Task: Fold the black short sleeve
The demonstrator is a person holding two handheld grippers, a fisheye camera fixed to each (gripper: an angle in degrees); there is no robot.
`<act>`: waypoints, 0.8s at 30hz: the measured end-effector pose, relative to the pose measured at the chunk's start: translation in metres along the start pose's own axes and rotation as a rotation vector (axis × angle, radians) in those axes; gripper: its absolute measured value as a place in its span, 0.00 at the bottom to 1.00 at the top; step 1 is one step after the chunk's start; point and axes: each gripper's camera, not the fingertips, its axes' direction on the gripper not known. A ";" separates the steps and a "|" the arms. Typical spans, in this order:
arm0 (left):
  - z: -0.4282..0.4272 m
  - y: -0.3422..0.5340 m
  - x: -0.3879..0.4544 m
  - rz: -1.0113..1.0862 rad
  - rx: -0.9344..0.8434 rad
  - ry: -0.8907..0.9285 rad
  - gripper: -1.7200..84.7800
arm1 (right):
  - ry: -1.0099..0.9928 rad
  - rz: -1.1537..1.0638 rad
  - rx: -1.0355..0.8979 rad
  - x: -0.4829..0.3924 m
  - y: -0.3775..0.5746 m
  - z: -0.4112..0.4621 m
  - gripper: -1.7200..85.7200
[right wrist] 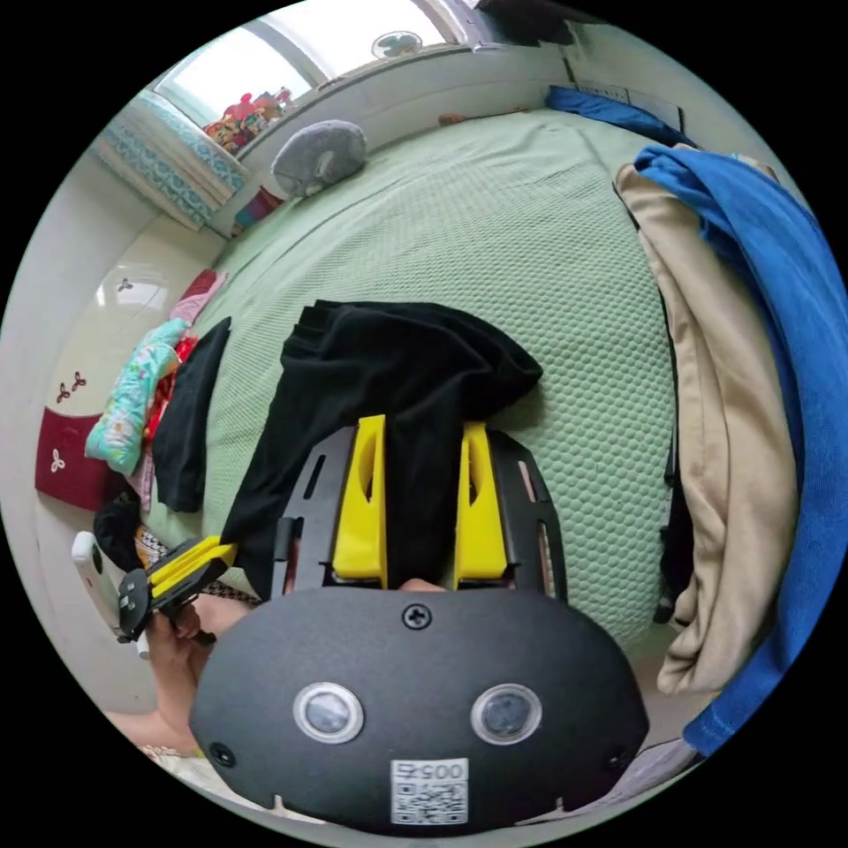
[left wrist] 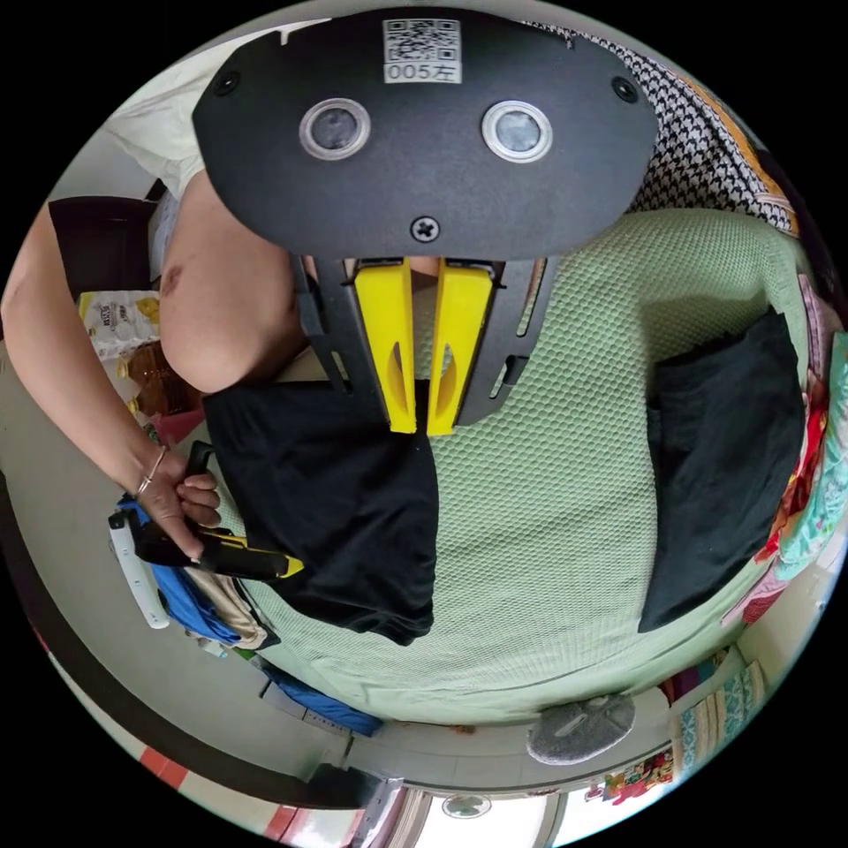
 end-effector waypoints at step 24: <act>-0.080 -0.007 0.127 0.188 0.203 0.096 0.06 | 0.230 -0.177 0.174 -0.089 -0.014 -0.136 0.03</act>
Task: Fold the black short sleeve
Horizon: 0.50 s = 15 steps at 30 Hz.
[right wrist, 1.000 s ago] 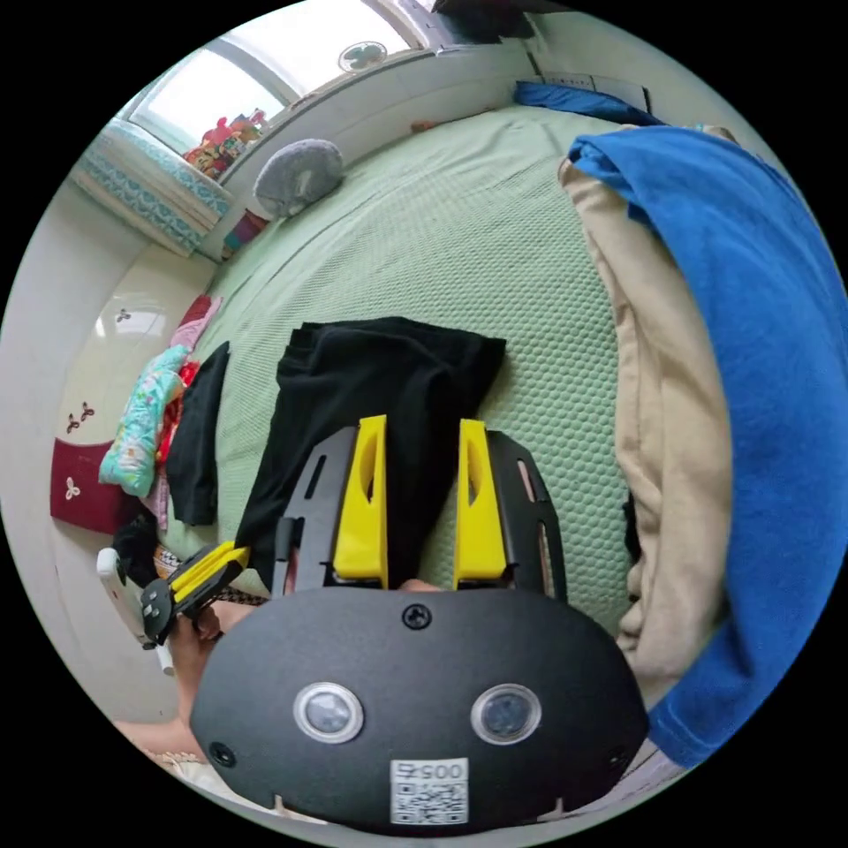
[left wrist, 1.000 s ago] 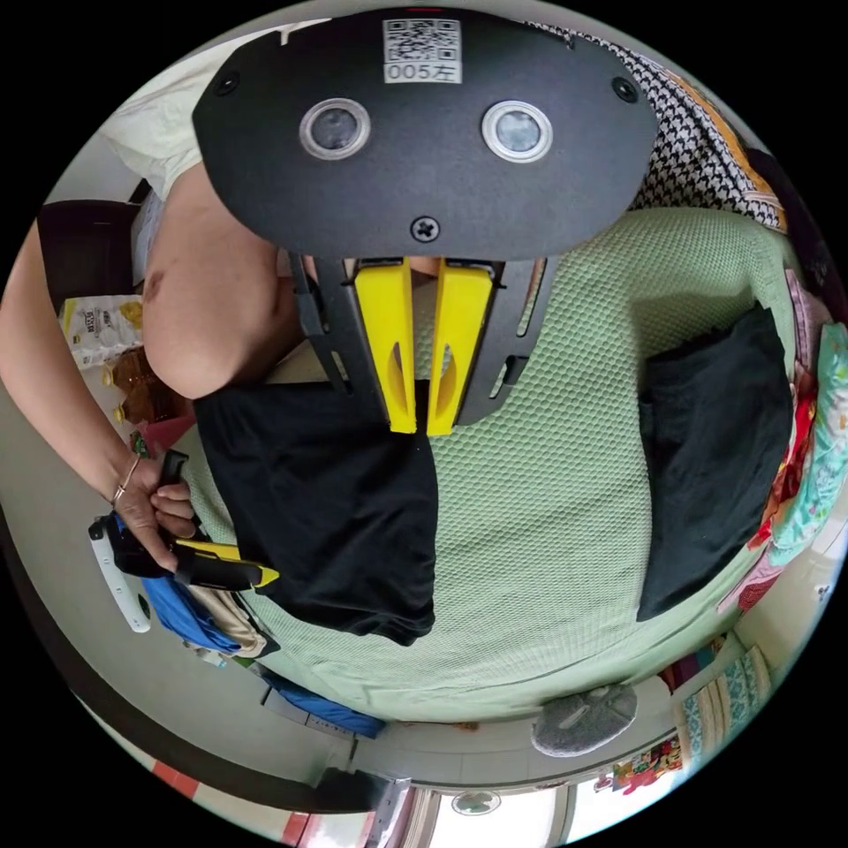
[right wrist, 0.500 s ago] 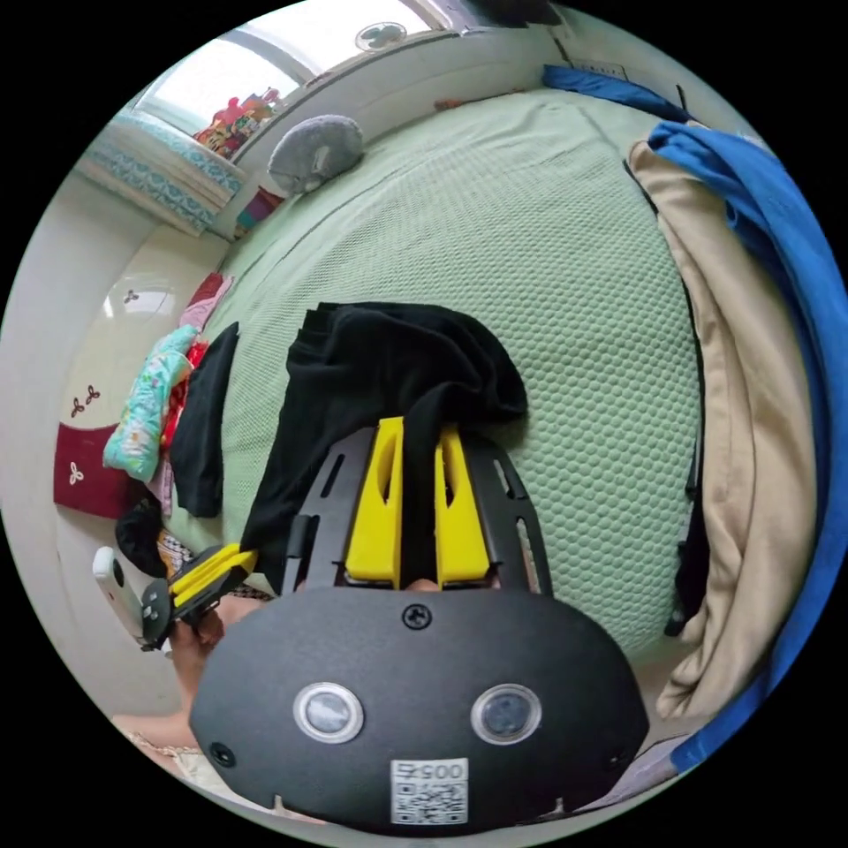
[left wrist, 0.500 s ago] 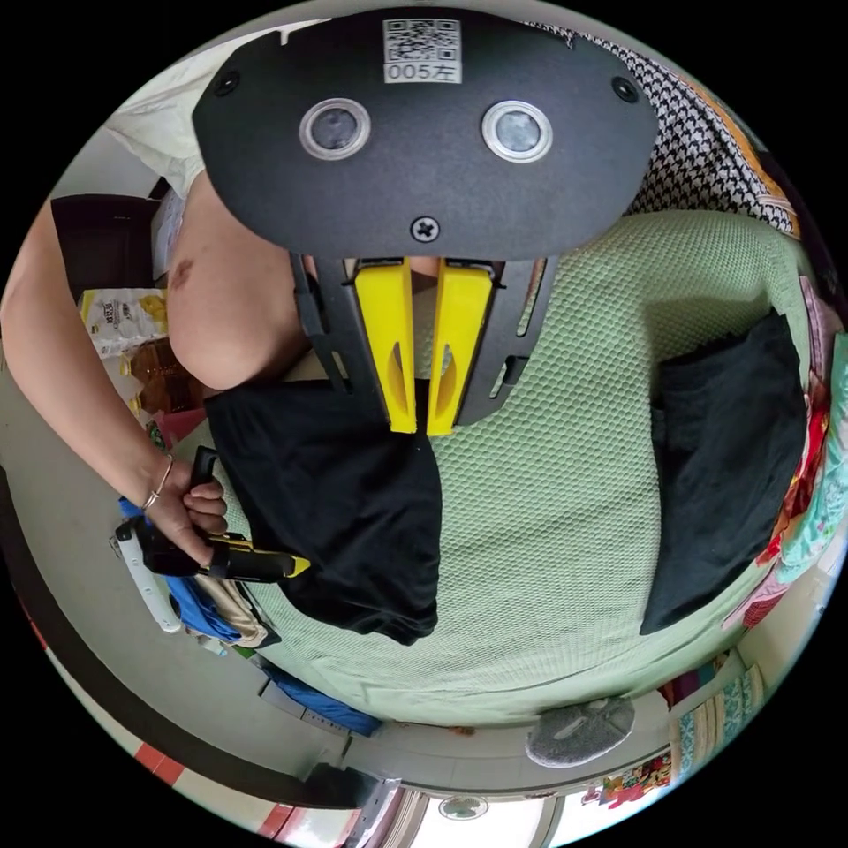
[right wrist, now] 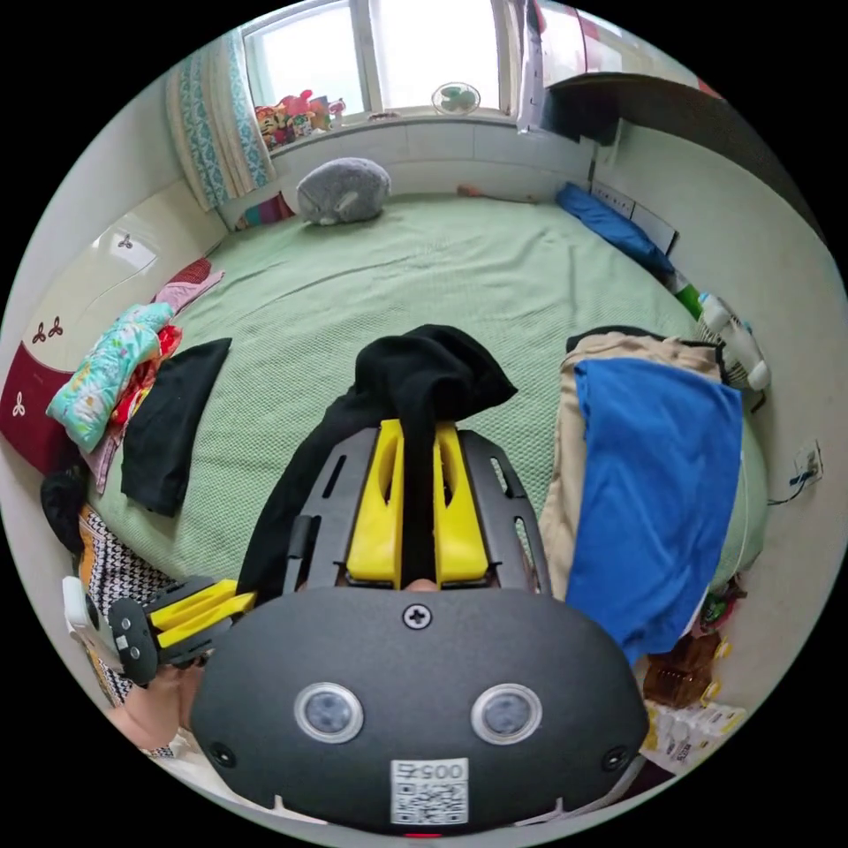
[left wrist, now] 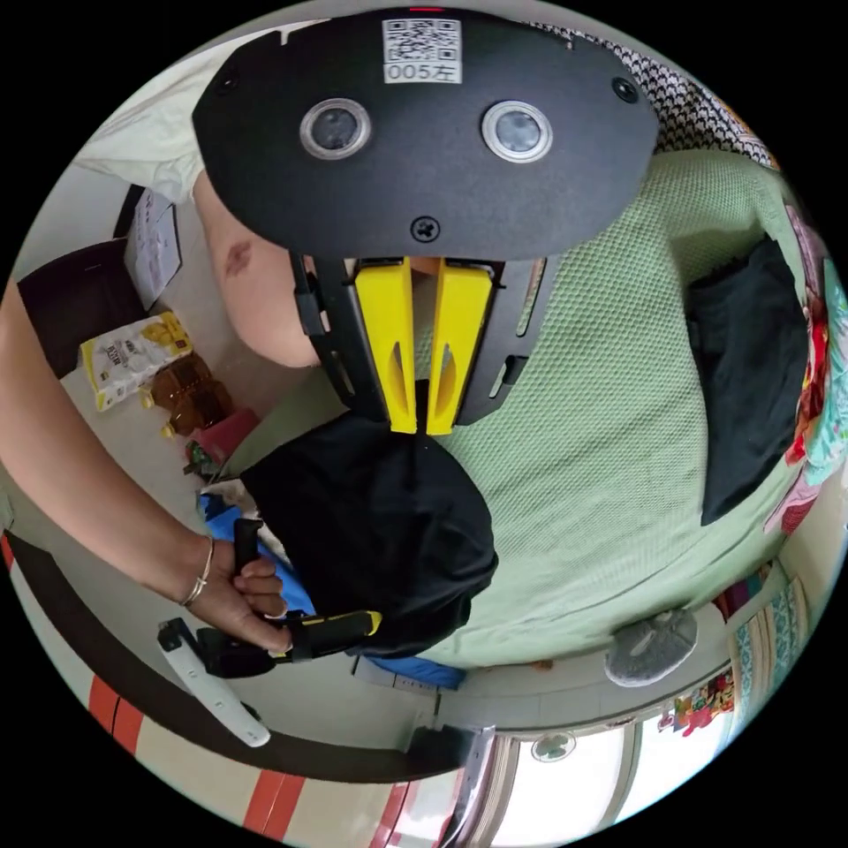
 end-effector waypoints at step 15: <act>-0.050 -0.092 0.135 0.117 0.161 0.195 0.06 | 0.276 -0.029 0.088 0.051 -0.042 -0.121 0.03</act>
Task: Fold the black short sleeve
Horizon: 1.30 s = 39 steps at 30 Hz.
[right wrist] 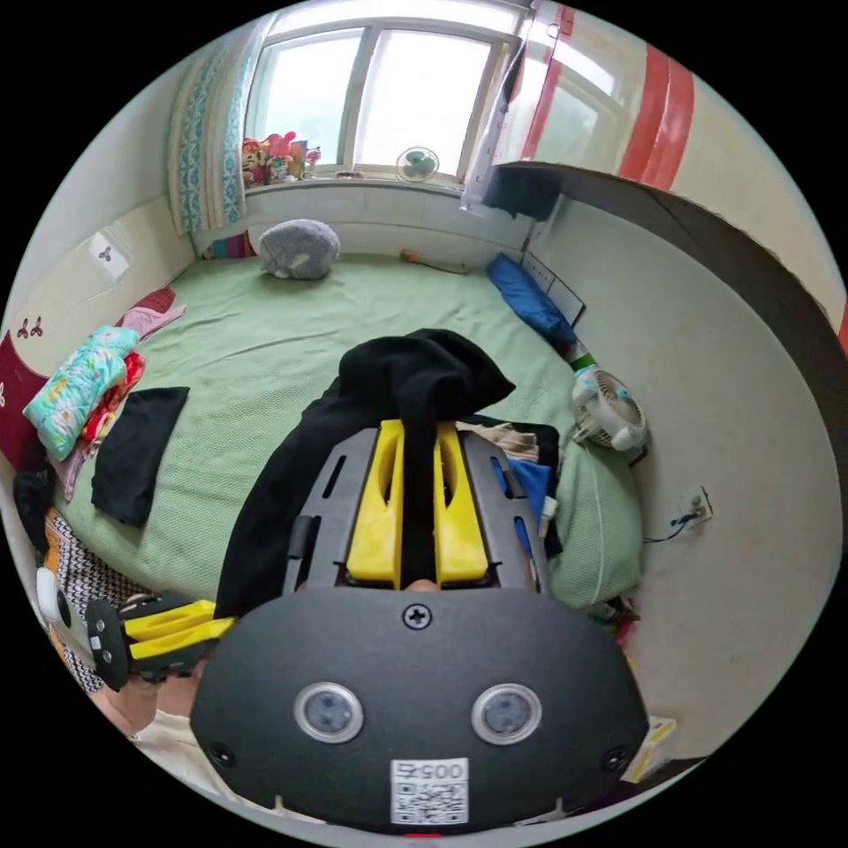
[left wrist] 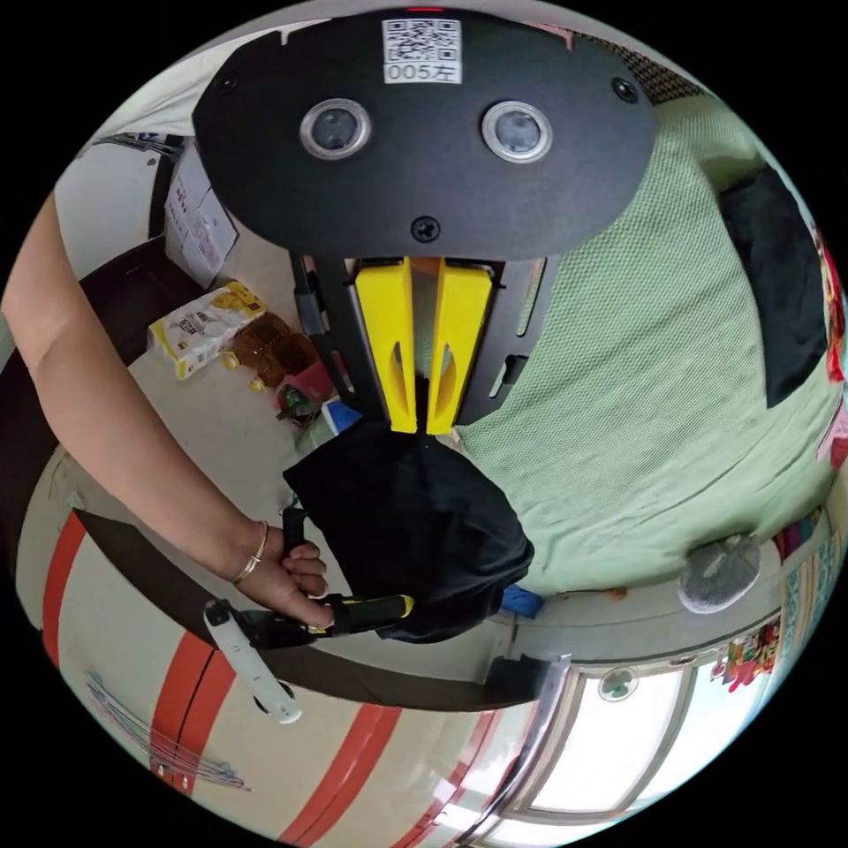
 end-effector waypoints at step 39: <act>-0.124 0.135 -0.267 -0.423 -0.190 -0.400 0.08 | -0.440 -0.285 -0.133 -0.241 0.088 0.100 0.15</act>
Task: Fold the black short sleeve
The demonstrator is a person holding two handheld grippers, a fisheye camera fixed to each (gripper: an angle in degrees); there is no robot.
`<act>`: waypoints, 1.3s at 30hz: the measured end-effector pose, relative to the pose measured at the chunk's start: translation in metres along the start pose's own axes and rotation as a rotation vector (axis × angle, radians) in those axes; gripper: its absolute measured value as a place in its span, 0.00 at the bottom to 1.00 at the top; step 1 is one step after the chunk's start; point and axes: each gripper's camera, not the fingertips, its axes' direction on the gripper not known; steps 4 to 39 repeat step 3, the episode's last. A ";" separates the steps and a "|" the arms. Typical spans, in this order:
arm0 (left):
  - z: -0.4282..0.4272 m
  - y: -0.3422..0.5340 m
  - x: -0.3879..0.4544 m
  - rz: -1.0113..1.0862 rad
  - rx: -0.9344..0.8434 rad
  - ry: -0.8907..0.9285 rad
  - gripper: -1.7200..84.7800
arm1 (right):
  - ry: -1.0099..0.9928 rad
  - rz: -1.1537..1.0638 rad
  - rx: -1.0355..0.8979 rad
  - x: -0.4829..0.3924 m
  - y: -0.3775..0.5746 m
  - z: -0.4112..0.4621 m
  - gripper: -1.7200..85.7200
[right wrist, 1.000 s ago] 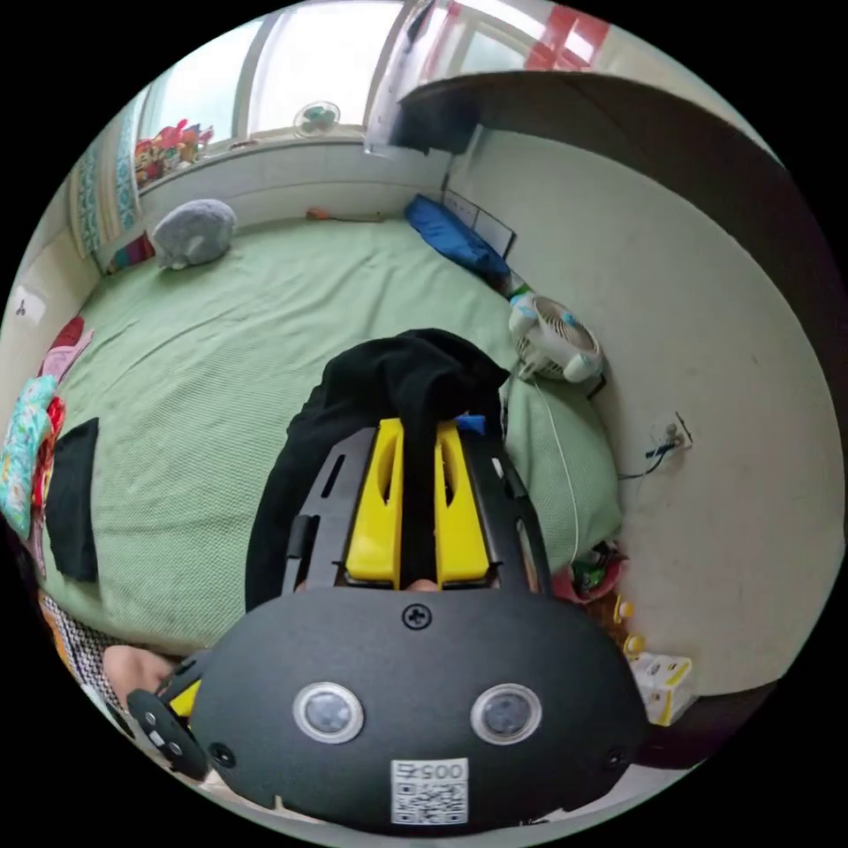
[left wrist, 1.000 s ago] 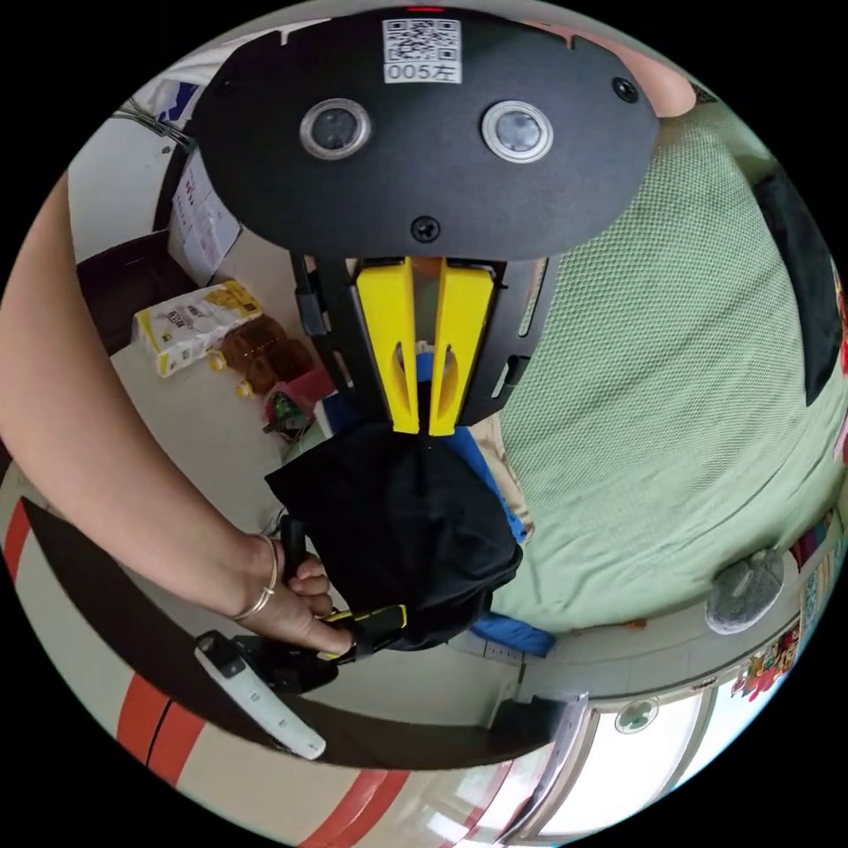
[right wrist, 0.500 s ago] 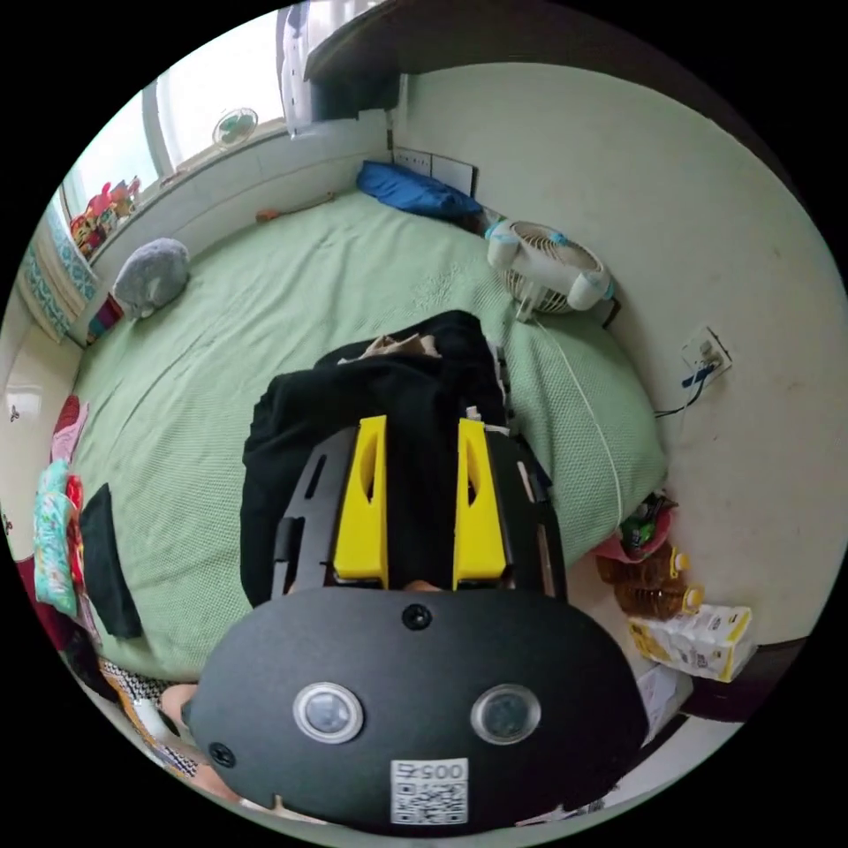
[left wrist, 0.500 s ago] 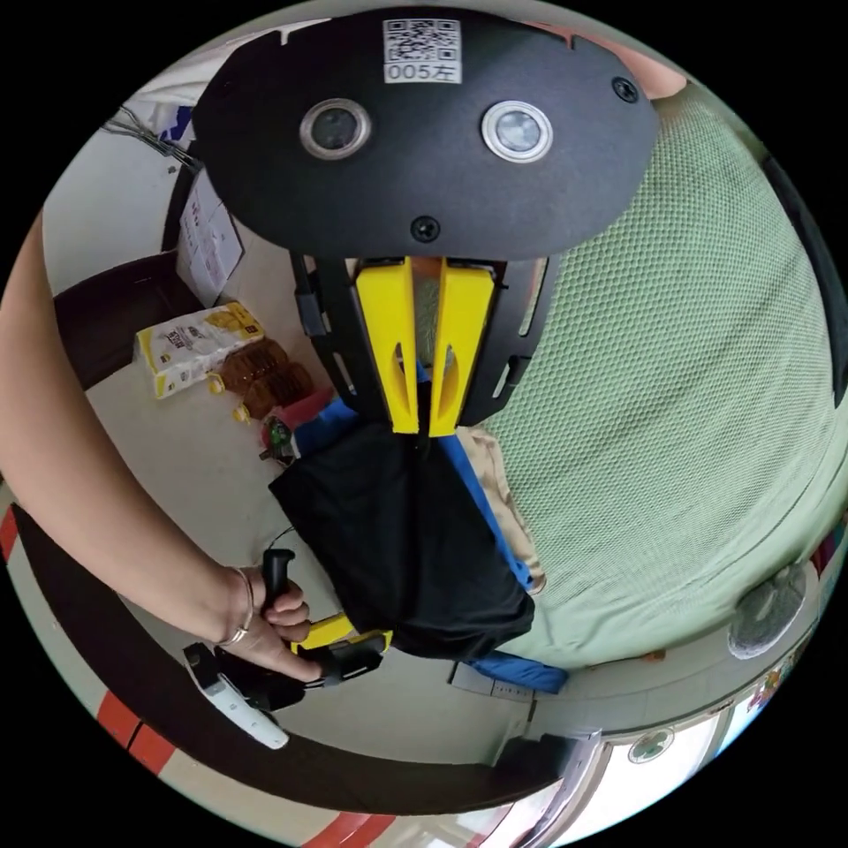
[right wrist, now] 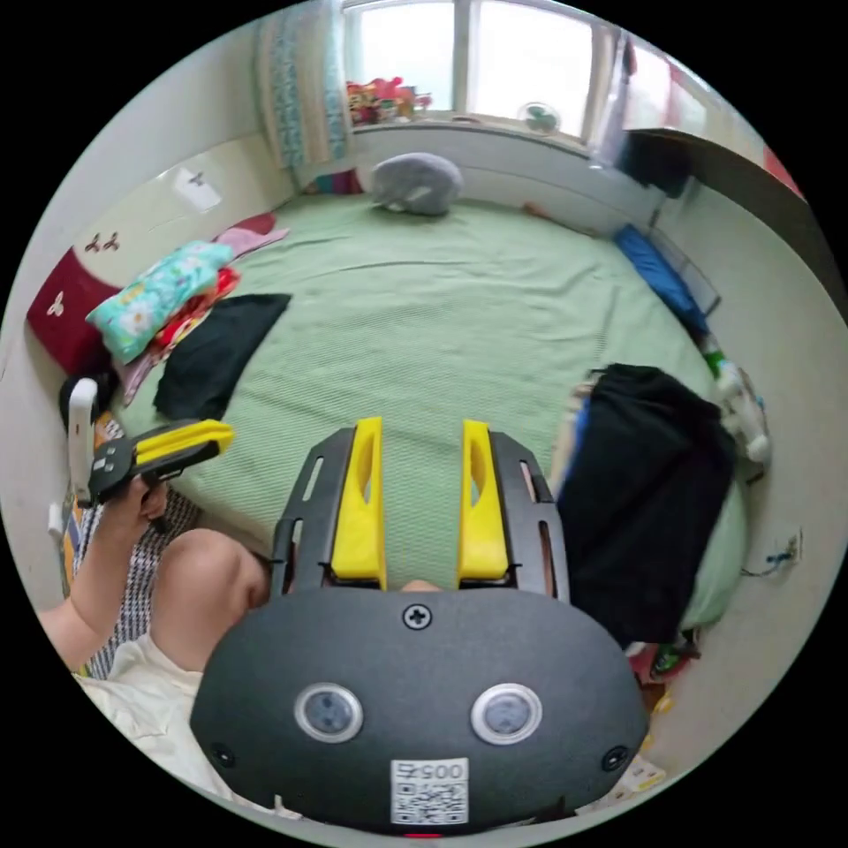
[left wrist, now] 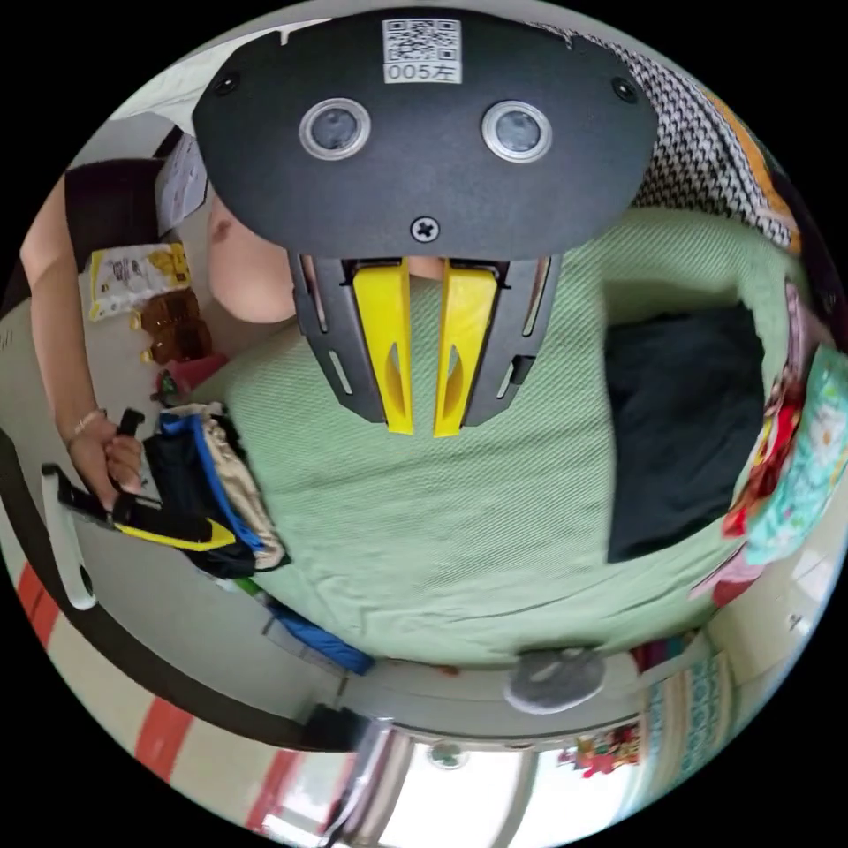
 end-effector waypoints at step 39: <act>-0.017 0.027 -0.065 -0.081 -0.014 -0.028 0.09 | -0.082 -0.088 -0.041 -0.075 -0.012 0.049 0.16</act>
